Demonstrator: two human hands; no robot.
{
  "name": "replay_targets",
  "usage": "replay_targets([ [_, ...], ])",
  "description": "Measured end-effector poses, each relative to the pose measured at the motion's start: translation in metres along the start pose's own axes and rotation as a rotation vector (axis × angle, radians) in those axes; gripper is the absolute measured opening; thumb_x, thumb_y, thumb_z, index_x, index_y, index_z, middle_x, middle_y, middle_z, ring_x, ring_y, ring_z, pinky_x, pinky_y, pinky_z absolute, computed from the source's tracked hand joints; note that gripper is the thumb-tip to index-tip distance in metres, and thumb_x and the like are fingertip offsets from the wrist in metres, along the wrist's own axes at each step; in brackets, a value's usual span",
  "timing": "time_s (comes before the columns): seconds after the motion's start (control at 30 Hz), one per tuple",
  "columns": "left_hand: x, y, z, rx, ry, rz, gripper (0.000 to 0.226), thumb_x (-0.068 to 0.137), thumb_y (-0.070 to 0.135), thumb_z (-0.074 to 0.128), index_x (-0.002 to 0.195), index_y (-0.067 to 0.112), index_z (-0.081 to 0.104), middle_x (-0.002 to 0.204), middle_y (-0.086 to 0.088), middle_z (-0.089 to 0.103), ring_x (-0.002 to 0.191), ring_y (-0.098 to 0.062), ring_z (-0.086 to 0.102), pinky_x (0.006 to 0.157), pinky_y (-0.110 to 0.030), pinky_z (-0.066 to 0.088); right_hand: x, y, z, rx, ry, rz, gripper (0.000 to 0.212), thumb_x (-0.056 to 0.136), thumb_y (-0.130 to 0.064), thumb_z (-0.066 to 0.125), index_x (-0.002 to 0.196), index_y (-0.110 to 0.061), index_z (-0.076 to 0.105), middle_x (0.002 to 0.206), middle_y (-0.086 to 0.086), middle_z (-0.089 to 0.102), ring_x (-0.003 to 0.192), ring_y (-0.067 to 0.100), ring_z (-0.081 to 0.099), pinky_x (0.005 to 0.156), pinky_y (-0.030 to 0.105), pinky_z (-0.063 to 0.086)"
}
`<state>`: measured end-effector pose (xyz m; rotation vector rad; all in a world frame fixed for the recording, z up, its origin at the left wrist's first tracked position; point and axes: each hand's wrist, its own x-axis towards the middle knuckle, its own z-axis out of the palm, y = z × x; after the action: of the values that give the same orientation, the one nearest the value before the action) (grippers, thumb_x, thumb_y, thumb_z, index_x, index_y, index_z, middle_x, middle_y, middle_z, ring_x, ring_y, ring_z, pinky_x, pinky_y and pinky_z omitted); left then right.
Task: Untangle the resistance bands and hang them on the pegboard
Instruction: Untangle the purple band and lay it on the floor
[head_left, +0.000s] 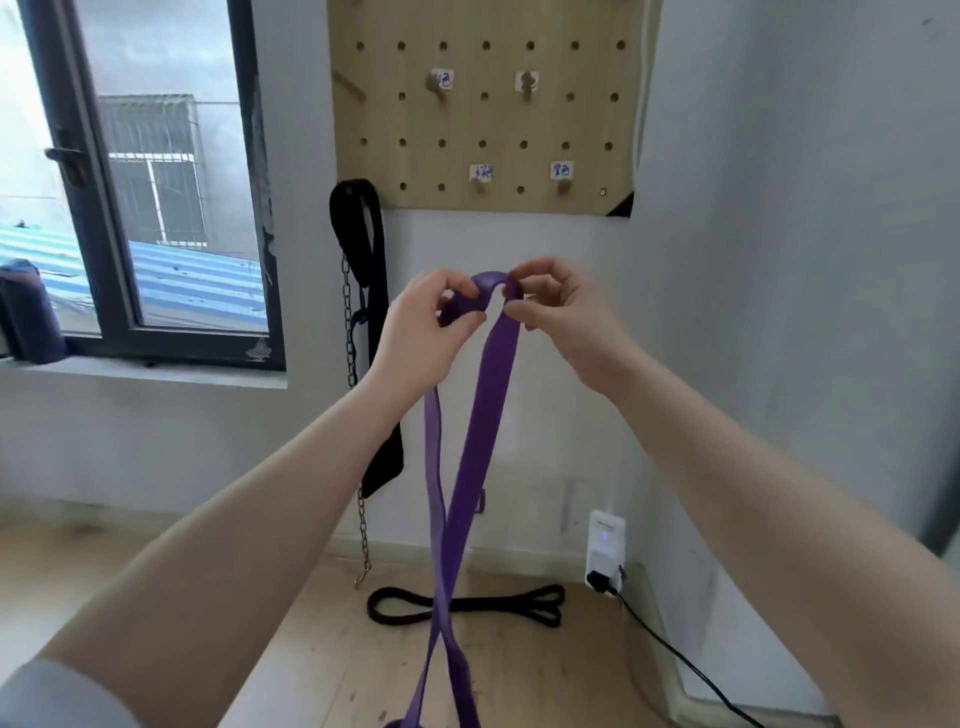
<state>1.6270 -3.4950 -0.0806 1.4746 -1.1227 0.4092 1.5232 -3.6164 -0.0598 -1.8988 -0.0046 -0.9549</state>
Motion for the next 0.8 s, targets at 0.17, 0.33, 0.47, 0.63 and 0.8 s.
replay_targets([
  [0.17,0.049,0.029,-0.011,0.154,0.124,0.224,0.015,0.080,0.005,0.067,0.094,0.009,0.062,0.092,0.008,0.053,0.078,-0.003,0.049,0.072,-0.004,0.038,0.037,-0.039,-0.006,-0.161,0.149,-0.221,0.027,0.077,-0.003,0.070,0.085,-0.027,0.059,0.082,0.000,0.066,0.064,0.008,0.048,0.067,0.024,0.043],
  [0.33,0.080,0.041,-0.015,0.261,0.242,0.288,0.012,0.083,0.003,0.062,0.092,0.006,0.069,0.095,0.005,0.055,0.082,-0.009,0.050,0.072,-0.014,0.041,0.059,-0.051,-0.010,-0.651,0.287,-0.537,0.018,0.078,0.002,0.062,0.087,-0.013,0.066,0.088,0.001,0.063,0.077,0.018,0.060,0.062,0.031,0.048],
  [0.47,0.054,0.015,0.007,0.276,0.073,0.225,0.025,0.086,0.000,0.058,0.108,0.007,0.068,0.103,0.003,0.055,0.090,-0.007,0.049,0.077,-0.005,0.034,0.045,-0.015,-0.008,-0.792,0.320,-0.408,0.013,0.086,-0.002,0.055,0.096,-0.009,0.058,0.092,0.005,0.058,0.078,0.021,0.054,0.061,0.032,0.043],
  [0.63,0.030,-0.002,0.023,0.117,0.083,0.081,0.019,0.082,-0.001,0.061,0.093,0.014,0.055,0.097,0.003,0.056,0.085,-0.015,0.059,0.072,-0.016,0.045,0.033,0.002,0.006,-0.583,0.259,-0.129,0.026,0.089,-0.016,0.057,0.114,-0.010,0.052,0.098,0.001,0.054,0.087,0.017,0.053,0.076,0.027,0.042],
  [0.8,0.028,-0.013,0.022,0.041,0.132,0.000,0.021,0.081,0.000,0.062,0.088,0.016,0.050,0.089,0.002,0.058,0.080,-0.011,0.057,0.066,-0.003,0.040,0.026,0.017,0.006,-0.300,0.007,0.154,0.021,0.087,-0.021,0.063,0.101,-0.013,0.049,0.095,0.000,0.060,0.080,0.012,0.055,0.074,0.029,0.044],
])
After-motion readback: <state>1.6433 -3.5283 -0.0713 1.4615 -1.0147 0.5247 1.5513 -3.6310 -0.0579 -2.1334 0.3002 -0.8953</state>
